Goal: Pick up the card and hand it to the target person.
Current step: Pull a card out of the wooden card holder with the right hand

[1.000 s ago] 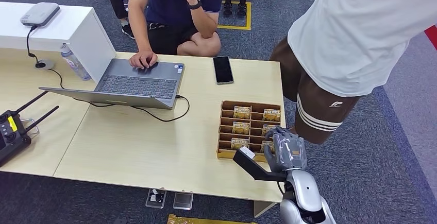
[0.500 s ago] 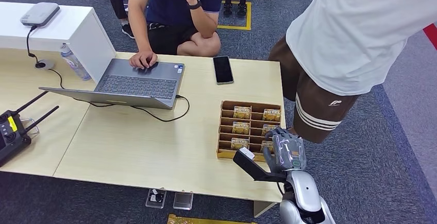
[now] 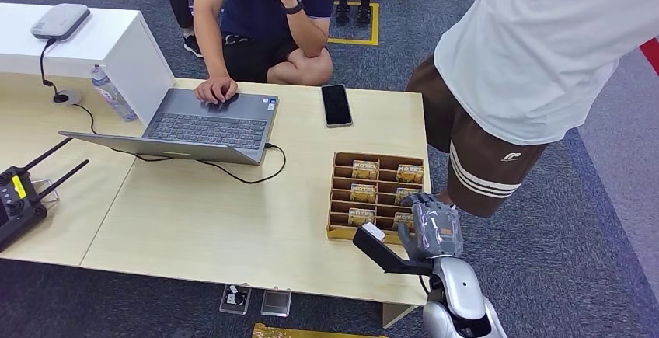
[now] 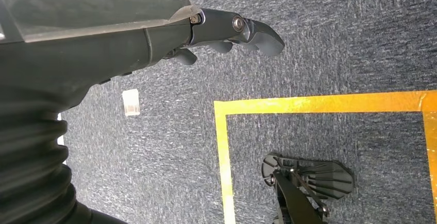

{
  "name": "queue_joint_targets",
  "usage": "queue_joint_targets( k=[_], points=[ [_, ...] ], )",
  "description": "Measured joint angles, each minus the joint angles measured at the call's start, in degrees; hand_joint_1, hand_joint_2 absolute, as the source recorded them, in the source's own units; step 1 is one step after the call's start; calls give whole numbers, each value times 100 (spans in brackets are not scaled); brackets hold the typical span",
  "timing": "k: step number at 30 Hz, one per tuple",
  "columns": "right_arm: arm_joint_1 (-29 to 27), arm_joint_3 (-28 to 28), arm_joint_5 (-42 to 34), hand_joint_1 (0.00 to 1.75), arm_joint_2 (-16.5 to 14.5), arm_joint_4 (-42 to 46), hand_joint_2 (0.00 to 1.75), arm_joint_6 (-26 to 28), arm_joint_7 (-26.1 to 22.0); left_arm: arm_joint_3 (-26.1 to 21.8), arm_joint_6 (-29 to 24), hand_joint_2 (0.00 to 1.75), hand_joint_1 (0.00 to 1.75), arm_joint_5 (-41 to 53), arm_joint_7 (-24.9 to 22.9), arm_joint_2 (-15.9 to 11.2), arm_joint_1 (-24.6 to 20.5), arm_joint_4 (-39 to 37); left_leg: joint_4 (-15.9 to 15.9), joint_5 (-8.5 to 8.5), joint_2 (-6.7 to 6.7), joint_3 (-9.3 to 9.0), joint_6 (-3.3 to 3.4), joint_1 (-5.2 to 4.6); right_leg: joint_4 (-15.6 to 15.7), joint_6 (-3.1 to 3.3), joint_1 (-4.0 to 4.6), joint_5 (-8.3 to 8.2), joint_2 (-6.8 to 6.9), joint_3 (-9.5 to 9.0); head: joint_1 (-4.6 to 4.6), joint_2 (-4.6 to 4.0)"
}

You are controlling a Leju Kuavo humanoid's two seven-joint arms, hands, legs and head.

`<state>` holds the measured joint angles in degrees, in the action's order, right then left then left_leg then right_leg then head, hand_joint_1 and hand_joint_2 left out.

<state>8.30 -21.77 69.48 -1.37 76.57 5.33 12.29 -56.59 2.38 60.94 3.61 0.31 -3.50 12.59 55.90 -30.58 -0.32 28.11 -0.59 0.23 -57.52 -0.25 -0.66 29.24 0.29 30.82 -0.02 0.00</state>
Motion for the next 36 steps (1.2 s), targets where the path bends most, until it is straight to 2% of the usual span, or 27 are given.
queue_joint_targets(
  k=[4, 8, 13, 17, 19, 23, 36],
  points=[
    [5, 0, -31, 84, 9, -47, 175, -2, 2, 0, 0, 175, 0, 13, 1, 0, 0, 0, 0, 0, 0, 0, 0, 0, 0, 0, 0, 0, 0, 0, 0, 0],
    [12, 0, -57, 53, 10, -96, 175, -2, 6, -3, 0, 175, 0, 13, 2, 0, 0, 0, 0, 0, 0, 0, 0, 0, 0, 0, 0, 0, 0, 0, -2, 0],
    [24, 0, -74, 72, 14, -131, 175, -2, 13, -26, 0, 175, 0, 14, 6, 0, 0, 0, 0, 0, 0, 0, 0, 0, 0, 0, 0, 0, 0, 0, 0, 0],
    [28, 0, -86, 95, 17, -155, 175, -2, 17, -40, 0, 175, 0, 15, 11, 0, 0, 0, 0, 0, 0, -1, 0, 0, 0, 0, 0, 0, 0, 0, 0, 0],
    [29, 0, -93, 95, 18, -160, 175, -2, 19, -43, 0, 175, 0, 15, 13, 0, 0, 0, 0, 0, 0, -1, 0, 0, 0, 0, 0, 0, 0, 0, 0, 0],
    [42, 0, -96, 132, 23, -160, 175, 0, 19, -47, -1, 175, 0, 15, 13, 0, 0, 0, 0, 0, 0, -1, 0, 0, 0, 0, 0, 0, 0, 0, -1, 0],
    [57, 0, -99, 133, 50, -157, 175, 0, 18, -72, -7, 175, 0, 32, 15, 0, -1, 0, 0, 0, 0, -3, 0, 0, 0, 0, 0, 0, 0, -1, 0, 0]
  ],
)
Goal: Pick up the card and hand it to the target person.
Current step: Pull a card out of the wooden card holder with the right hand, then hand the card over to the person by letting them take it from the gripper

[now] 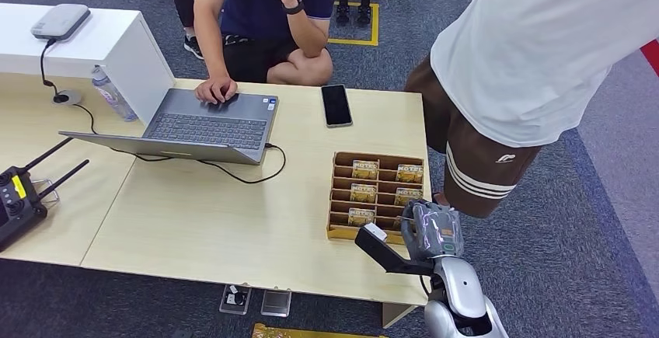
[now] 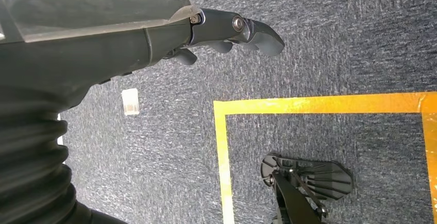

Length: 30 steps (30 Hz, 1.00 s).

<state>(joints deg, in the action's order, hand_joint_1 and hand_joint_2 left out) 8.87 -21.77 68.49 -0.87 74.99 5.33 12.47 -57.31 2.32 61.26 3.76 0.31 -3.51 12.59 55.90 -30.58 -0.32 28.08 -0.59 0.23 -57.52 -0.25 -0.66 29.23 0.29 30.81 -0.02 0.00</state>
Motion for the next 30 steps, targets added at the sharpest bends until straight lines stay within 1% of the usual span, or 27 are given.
queue_joint_targets(
  k=[5, 7, 9, 11, 16, 22, 30],
  points=[
    [0, 0, -1, 133, 7, 1, 175, 0, 1, 1, 6, 175, 0, 11, 9, 0, 0, 0, 0, 0, 0, 0, 0, 0, 0, 0, 0, 0, 0, 0, -2, 0],
    [0, 0, -2, 133, 9, 2, 175, 0, 0, 2, 59, 87, 0, 37, 33, -2, 0, 0, 0, 0, 0, 0, 0, 0, 0, 0, 0, 0, 0, 0, -1, 0],
    [0, 0, -4, 135, 10, 2, 175, 0, -1, 2, 206, 87, 0, 63, 106, -8, 0, 0, 0, 0, 0, 0, 0, 0, 0, 0, 0, 0, 0, 0, 0, 0],
    [0, 0, -7, 136, 13, 2, 175, 0, -2, 3, 394, 175, 0, 89, 219, -20, 0, 0, 0, 0, 0, 0, 0, 0, 0, 0, 0, 0, 0, 0, 0, 0],
    [0, 0, 3, 136, 15, 2, 175, 4, -28, 8, 546, 175, 0, 183, 319, -48, 2, 0, 0, 0, 0, 0, 0, 0, 0, 0, 0, 0, -1, 0, -4, 0],
    [-7, 3, 19, 136, 24, 58, 175, 21, -55, 5, 479, 175, 0, 154, 335, -67, 2, 0, 0, 0, 1, 0, 0, 0, 0, 0, 0, 0, -1, 0, -1, 0],
    [-85, 140, 40, 136, 117, 659, 175, 129, -59, 3, 424, 175, 0, 154, 276, -76, 4, 0, 0, 0, 1, 3, 0, 0, 0, 0, 0, 0, -1, 3, -1, 0]
  ],
)
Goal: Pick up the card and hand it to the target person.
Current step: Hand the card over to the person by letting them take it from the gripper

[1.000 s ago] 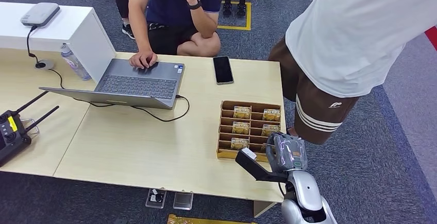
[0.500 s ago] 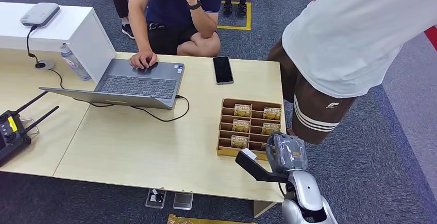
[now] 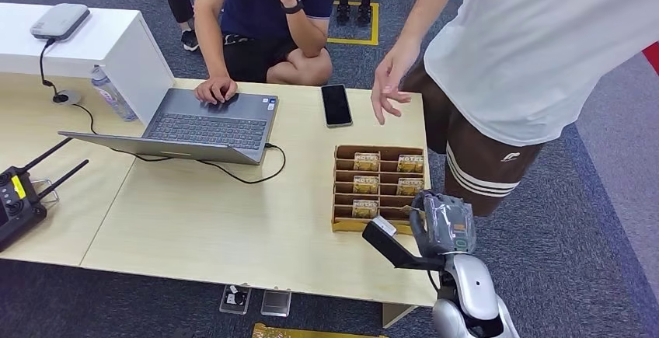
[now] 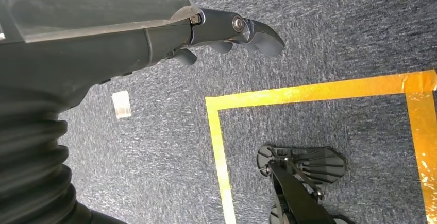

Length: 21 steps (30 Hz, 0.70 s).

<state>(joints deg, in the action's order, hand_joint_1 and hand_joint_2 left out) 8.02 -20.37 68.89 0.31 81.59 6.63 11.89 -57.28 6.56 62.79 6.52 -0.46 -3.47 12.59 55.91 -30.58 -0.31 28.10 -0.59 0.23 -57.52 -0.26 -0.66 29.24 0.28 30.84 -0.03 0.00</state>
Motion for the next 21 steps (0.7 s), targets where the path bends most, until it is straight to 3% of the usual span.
queue_joint_targets(
  k=[10, 21],
  points=[
    [143, 329, 132, 136, 69, 1015, 175, 187, -138, -12, -15, 175, 0, 1, -7, 0, -1, 0, 0, 0, 0, 1, 0, 0, 0, 0, 0, 0, 0, 0, -1, 0],
    [1116, 367, -228, 136, -17, 946, 175, 173, -408, -22, 49, 175, 0, 16, -49, 0, -57, 0, 0, 1, 0, 0, 0, 0, -1, 0, 0, -1, 0, -2, 1, 0]
  ],
)
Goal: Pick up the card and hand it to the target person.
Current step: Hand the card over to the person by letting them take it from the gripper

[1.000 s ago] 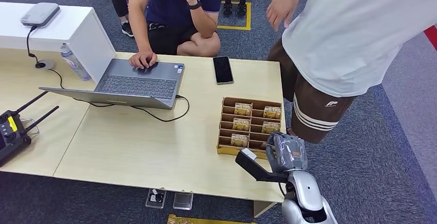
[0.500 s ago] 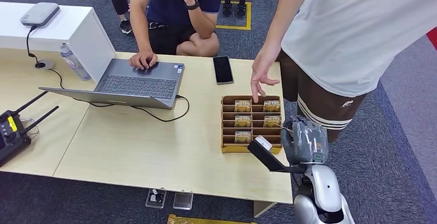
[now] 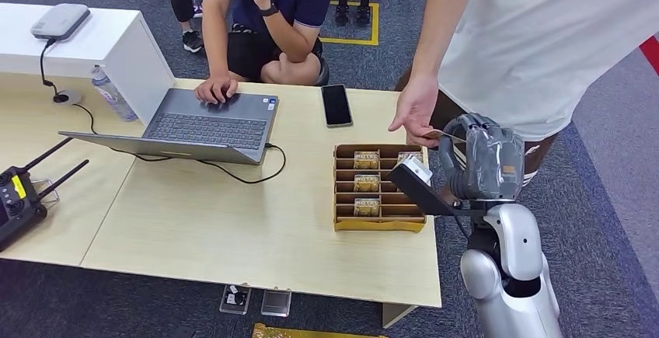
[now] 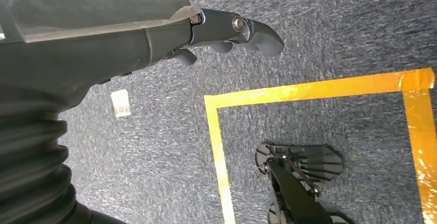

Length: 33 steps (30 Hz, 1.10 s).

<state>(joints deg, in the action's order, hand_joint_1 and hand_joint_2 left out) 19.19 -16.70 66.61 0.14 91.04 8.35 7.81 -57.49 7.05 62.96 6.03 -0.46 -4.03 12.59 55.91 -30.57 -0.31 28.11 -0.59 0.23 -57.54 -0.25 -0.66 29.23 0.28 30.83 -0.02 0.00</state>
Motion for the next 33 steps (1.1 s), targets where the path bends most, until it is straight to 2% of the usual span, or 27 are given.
queue_joint_targets(
  k=[6, 9, 12, 14, 15, 16, 19, 23, 26, 30, 33],
  points=[
    [354, -25, -27, 136, -192, -352, 175, 3, -31, -42, 21, 175, 0, -14, -56, 0, -21, 0, 0, 1, -1, 1, 0, 0, -2, 0, 0, 0, 0, 0, -4, 0],
    [456, -47, -12, 110, -264, -469, 175, 1, -23, -85, 21, 175, 0, -18, -122, 0, -28, 0, 0, 1, -1, 2, 0, 0, -2, 0, 0, 0, 1, 1, -3, 0],
    [510, -72, -1, 68, -310, -548, 175, -2, -9, -101, 21, 175, 0, -19, -180, 0, -29, 0, 0, 0, -1, 2, 0, 0, -1, 0, 0, 0, 1, 1, -1, 0],
    [522, -79, 9, 24, -333, -581, 175, -3, -1, -113, 21, 175, 0, -31, -190, 0, -30, 0, 0, 0, -1, 2, 0, 0, -1, 0, 0, 0, 1, 1, 1, 0],
    [523, -84, 14, 12, -343, -591, 175, -3, 2, -124, 21, 175, 0, -44, -191, 0, -30, 0, 0, 0, -1, 2, 0, 0, -1, 0, 0, 0, 1, 1, 1, 0],
    [524, -88, 19, 0, -351, -598, 175, -3, 5, -134, 19, 131, 0, -60, -194, 0, -31, 0, 0, 0, -1, 2, 0, 0, -1, 0, 0, 0, 1, 1, 1, 0],
    [524, -110, 32, 0, -367, -604, 175, -3, 19, -163, -19, 0, 0, -96, -244, 0, -32, 0, 0, 0, -1, 2, 0, 0, -1, 0, 0, 0, 1, 1, -1, 0],
    [524, -125, -14, 0, -378, -604, 175, -8, 36, -199, -53, 0, 0, -104, -283, -3, -35, 0, 0, 0, -1, 1, 0, 0, -1, 0, 0, 0, 1, 1, -2, 0],
    [520, -121, -368, 0, -384, -596, 175, -84, -128, -233, -87, 0, 0, -104, -282, -9, -37, 0, 0, 0, -1, 0, 0, 0, -1, 0, 0, 0, 0, 1, 0, 0],
    [472, -40, -1383, 0, -380, -557, 175, -205, -801, -253, -110, 0, 0, -94, -276, -17, -38, 0, 1, 0, -1, -1, 0, 0, -1, 0, 0, 0, 0, 2, -3, 0],
    [392, 121, -1862, 0, -365, -491, 175, -11, -1260, -269, -145, 0, 0, -86, -276, -17, -38, 0, 1, 0, -1, 0, 0, 0, 0, 0, 0, 0, 1, 2, -2, 0]
  ],
)
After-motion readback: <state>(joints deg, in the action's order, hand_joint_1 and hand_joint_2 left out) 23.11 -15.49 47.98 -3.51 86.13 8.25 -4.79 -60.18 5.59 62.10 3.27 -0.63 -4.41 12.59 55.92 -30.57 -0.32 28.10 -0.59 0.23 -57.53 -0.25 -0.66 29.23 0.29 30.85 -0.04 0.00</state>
